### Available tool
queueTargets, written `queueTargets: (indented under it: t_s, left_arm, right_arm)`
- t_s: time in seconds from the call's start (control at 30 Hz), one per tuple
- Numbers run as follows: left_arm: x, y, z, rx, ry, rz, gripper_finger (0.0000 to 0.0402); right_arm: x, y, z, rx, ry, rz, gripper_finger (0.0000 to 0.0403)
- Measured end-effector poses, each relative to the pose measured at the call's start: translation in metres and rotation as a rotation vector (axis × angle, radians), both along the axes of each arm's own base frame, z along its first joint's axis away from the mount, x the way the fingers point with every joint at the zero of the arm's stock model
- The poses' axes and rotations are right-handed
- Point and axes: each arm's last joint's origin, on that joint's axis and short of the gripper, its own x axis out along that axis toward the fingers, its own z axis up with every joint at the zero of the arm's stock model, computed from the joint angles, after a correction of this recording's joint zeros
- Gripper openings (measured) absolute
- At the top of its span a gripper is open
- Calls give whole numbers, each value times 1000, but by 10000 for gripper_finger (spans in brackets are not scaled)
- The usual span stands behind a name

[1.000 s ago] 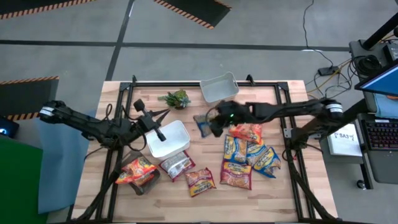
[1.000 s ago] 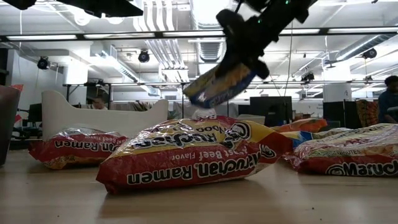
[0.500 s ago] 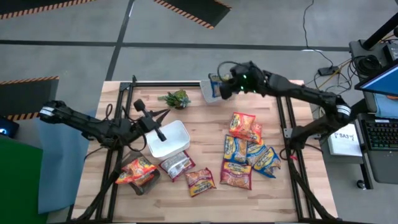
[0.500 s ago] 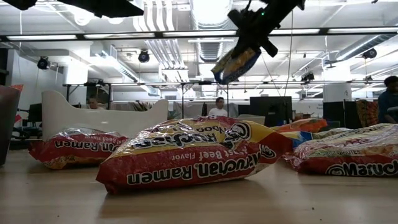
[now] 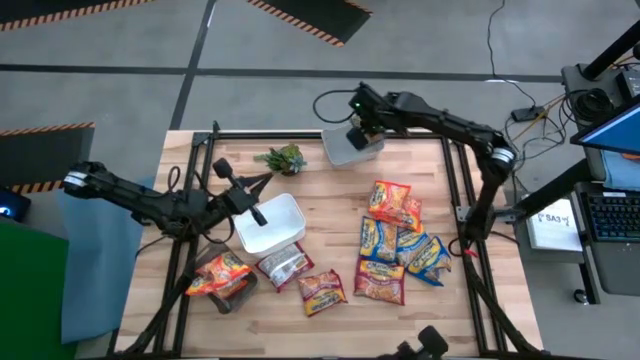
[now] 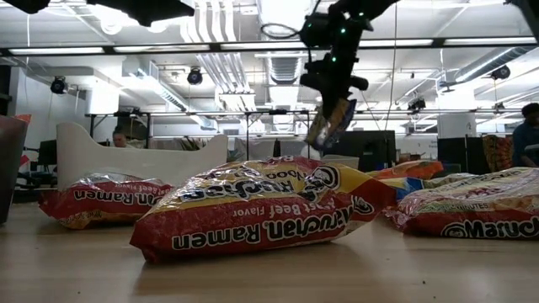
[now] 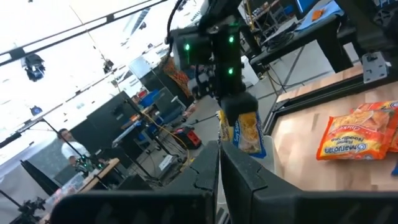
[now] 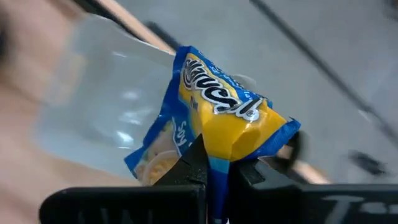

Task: Sort Maruchan noodles
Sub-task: Put the blue noodle pack into the gray bin

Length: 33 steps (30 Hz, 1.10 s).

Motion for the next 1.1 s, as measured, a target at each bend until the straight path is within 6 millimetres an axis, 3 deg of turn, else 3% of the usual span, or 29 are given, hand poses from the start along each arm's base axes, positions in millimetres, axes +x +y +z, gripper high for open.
queueTargets:
  t_s: [0.37,0.53,0.77,0.93,1.1]
  left_arm:
    - [0,0,3,10,-19,0,0]
    - [0,0,5,17,-19,1,0]
    - [2,0,7,11,-22,0,0]
    - [2,-1,10,15,-27,1,0]
    - [2,-1,9,6,-24,0,0]
  right_arm:
    - [30,-22,-31,30,188,15,12]
    - [36,-26,-43,105,320,17,12]
    - [44,-31,-60,138,375,20,14]
    - [46,-32,-75,160,401,-15,49]
    - [44,-32,-77,131,442,-33,101]
